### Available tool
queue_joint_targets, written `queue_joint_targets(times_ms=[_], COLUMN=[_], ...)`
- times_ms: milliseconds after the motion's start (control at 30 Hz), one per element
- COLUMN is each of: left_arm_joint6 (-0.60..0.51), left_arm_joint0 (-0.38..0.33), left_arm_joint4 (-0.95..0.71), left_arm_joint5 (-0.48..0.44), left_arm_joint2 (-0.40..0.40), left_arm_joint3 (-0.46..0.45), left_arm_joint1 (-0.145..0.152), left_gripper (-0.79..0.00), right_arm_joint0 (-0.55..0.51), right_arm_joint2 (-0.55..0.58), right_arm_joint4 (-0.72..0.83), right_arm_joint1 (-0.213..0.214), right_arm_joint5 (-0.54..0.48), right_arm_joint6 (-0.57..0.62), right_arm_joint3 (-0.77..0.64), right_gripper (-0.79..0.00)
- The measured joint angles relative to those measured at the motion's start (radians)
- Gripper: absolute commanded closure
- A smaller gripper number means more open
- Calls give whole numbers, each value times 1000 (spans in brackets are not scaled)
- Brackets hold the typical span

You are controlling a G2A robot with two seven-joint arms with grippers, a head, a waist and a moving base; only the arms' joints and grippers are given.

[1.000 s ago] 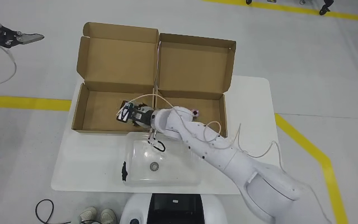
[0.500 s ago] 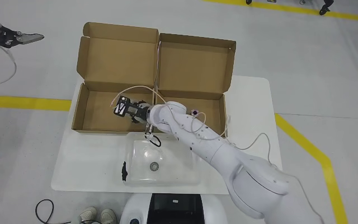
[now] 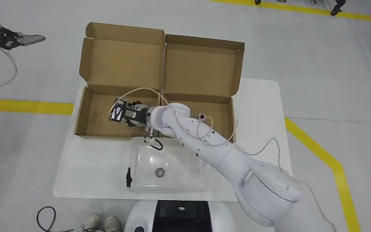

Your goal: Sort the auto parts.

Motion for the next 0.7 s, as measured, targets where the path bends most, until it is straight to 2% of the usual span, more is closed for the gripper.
queue_joint_targets(times_ms=[267, 500, 700], left_arm_joint6=[0, 0, 0], left_arm_joint0=[0, 0, 0], left_arm_joint4=[0, 0, 0], left_arm_joint5=[0, 0, 0], left_arm_joint2=[0, 0, 0], left_arm_joint3=[0, 0, 0], left_arm_joint1=[0, 0, 0], left_gripper=[-785, -785, -785], right_arm_joint0=[-144, -383, -575], right_arm_joint2=[103, 250, 340], right_arm_joint4=[-102, -206, -280], right_arm_joint1=[109, 225, 292], right_arm_joint5=[-67, -188, -294], right_arm_joint6=[113, 268, 309], right_arm_joint3=[-343, -717, -914], right_gripper=[-348, -354, -354])
